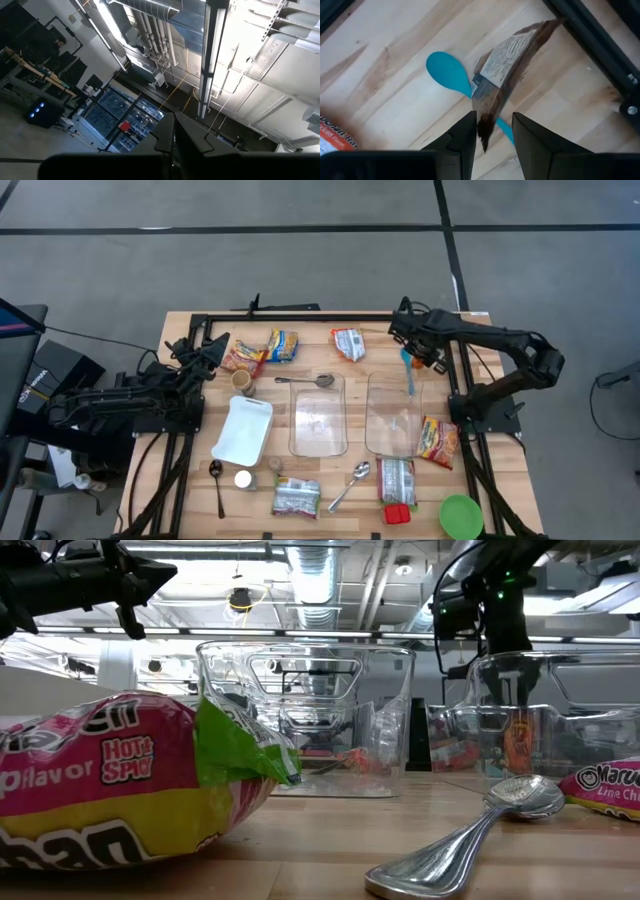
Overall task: Pick & Place Food Item
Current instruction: Put the orange seasoning pack into the right transparent bin
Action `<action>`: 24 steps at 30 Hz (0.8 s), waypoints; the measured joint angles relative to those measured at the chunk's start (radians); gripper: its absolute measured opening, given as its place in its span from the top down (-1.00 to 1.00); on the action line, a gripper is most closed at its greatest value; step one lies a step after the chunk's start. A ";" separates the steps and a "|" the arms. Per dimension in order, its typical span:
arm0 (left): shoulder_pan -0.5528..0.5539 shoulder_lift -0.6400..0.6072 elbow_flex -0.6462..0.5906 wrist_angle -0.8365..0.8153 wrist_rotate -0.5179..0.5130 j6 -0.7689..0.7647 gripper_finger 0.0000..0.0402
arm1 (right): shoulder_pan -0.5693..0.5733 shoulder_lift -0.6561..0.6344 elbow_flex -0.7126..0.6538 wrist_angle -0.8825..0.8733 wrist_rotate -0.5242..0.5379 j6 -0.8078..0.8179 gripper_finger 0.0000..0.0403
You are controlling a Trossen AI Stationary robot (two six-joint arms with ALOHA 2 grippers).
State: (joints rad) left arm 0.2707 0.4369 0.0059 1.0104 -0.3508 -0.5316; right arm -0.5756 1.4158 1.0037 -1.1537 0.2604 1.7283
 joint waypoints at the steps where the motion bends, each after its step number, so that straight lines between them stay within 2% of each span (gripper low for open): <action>1: 0.000 0.000 0.000 0.000 0.000 0.000 0.96 | -0.001 0.000 -0.005 0.005 0.000 0.000 0.41; 13: 0.000 0.000 0.000 0.000 0.000 0.002 0.96 | -0.005 0.000 -0.018 0.010 0.033 0.000 0.46; 24: 0.000 0.000 0.000 0.000 0.000 0.002 0.96 | -0.010 0.000 -0.019 0.001 0.079 -0.034 0.92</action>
State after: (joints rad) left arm 0.2707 0.4366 0.0059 1.0107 -0.3508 -0.5293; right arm -0.5858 1.4158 0.9852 -1.1528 0.3391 1.6942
